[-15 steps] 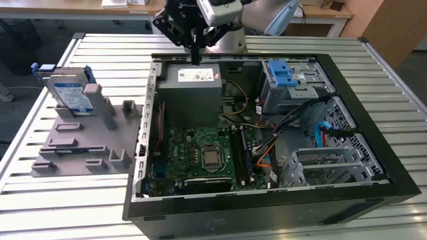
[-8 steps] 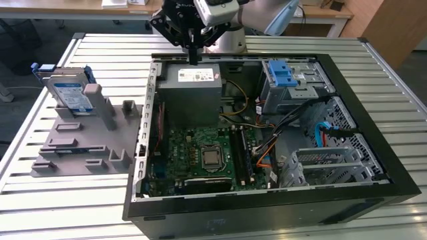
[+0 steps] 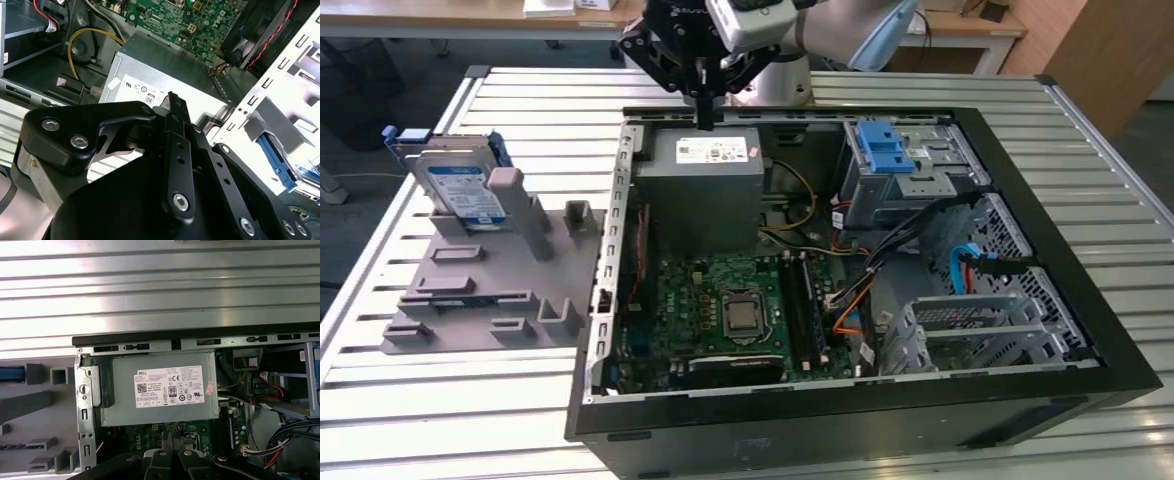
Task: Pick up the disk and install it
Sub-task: 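Reach for the disk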
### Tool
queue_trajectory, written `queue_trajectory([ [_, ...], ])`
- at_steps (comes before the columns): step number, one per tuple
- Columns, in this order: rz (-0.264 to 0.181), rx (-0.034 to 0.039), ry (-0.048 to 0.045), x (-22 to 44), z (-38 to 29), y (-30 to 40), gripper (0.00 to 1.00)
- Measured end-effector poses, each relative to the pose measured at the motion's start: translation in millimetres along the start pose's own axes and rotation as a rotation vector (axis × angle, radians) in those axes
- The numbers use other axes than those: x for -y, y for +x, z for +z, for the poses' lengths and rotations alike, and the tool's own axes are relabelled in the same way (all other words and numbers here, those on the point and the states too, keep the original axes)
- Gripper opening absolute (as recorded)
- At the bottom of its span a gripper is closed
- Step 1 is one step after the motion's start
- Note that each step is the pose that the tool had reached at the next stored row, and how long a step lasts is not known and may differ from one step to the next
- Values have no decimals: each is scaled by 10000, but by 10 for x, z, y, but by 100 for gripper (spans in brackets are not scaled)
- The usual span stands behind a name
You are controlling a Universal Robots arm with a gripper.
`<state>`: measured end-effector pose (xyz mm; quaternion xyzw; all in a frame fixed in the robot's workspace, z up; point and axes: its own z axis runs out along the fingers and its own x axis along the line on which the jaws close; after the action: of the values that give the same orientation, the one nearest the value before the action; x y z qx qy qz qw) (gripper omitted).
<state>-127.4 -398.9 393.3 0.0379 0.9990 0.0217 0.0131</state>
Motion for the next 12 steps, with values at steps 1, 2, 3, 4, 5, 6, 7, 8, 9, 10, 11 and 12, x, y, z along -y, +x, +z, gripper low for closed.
queue_trajectory([
  [1,2,0,-1,0,0,4,11],
  [2,1,0,0,1,0,10,11],
  [3,0,0,0,1,0,17,11],
  [4,-1,0,0,0,0,25,11],
  [5,-1,0,1,-2,-1,35,11],
  [6,0,0,0,-6,-1,48,11],
  [7,1,-1,1,-12,-1,62,11],
  [8,1,0,1,-20,-1,80,11],
  [9,0,-1,1,-23,-2,106,11],
  [10,-1,0,0,-23,-2,141,11],
  [11,-2,0,0,-23,-2,177,11],
  [12,0,0,0,-25,-2,220,11],
])
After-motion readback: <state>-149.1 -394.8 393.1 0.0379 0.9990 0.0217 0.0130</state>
